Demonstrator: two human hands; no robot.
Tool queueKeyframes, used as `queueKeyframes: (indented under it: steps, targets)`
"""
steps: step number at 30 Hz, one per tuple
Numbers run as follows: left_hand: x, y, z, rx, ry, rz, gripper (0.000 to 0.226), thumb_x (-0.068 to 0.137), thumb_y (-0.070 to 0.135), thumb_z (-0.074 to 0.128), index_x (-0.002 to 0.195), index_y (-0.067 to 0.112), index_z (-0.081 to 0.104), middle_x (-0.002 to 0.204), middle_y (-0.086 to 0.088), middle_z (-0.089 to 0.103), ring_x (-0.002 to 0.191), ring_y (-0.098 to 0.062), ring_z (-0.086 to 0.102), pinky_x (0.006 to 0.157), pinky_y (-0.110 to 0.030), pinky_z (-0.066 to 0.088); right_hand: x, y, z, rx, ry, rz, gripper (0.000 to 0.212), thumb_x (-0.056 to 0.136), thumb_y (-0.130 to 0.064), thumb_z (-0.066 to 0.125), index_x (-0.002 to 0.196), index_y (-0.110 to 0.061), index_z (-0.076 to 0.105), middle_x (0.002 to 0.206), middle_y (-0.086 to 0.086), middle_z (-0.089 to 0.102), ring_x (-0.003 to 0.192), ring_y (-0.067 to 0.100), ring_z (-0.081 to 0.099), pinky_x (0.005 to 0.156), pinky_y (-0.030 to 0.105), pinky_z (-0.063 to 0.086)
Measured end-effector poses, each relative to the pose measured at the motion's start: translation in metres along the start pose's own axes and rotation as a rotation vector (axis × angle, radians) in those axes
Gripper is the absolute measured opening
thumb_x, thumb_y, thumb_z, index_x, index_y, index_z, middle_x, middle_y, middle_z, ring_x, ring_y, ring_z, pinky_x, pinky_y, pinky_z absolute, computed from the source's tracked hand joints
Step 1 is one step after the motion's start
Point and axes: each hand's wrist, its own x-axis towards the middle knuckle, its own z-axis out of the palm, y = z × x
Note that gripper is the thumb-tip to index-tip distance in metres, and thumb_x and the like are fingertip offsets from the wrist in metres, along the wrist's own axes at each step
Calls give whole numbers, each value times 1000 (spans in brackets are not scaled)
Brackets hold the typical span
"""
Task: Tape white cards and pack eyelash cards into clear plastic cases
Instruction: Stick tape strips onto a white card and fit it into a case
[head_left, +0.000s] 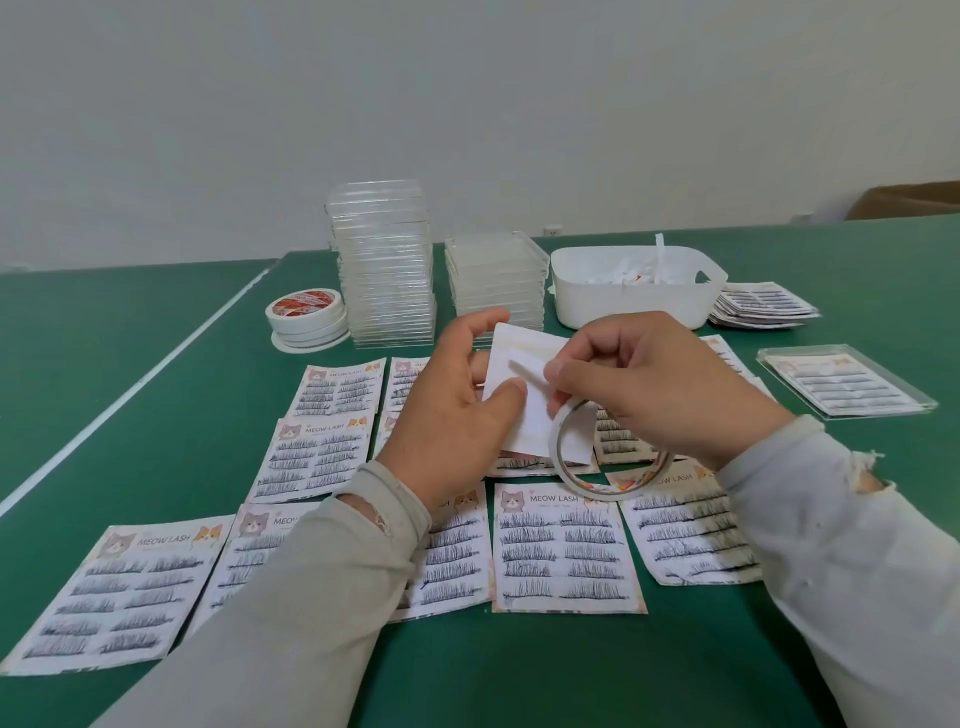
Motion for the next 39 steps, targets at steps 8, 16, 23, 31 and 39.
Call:
queueKeyframes:
  steps: [8,16,23,31,39]
  targets:
    - [2,-1,1,-7,11,29,41,98,2,55,123,35,54,103,4,77,75,-13,72,62,-28,58,-1,-4,4,-110,13,-46,24,94,-29,69,75,-15,75,68,-5,75,57,8,60,60,22,48]
    - [1,0,4,1,10,45,40,87,11,56,120,34,58,105,5,77,82,-14,72,71,-32,60,0,-3,3,-143,41,-66,25,95,-28,69,74,-15,74,58,-11,69,44,1,47,48,13,38]
    - [-1,1,4,34,12,52,43,98,-2,52,120,34,58,103,4,77,82,-17,72,73,-38,61,-1,-4,2,-180,66,-57,27,94,-29,70,71,-16,75,54,-12,65,41,1,46,46,9,34]
    - [-1,1,3,74,48,90,34,105,8,48,118,36,62,83,15,70,72,0,62,63,-18,52,0,-3,1,-188,67,-44,28,92,-31,70,69,-16,75,55,-3,66,39,4,42,45,11,33]
    - [-1,3,4,116,85,87,29,106,11,48,114,35,64,84,19,70,71,3,61,61,-16,50,0,-3,1,-184,52,-34,26,91,-32,72,71,-16,76,58,5,67,39,3,40,44,15,35]
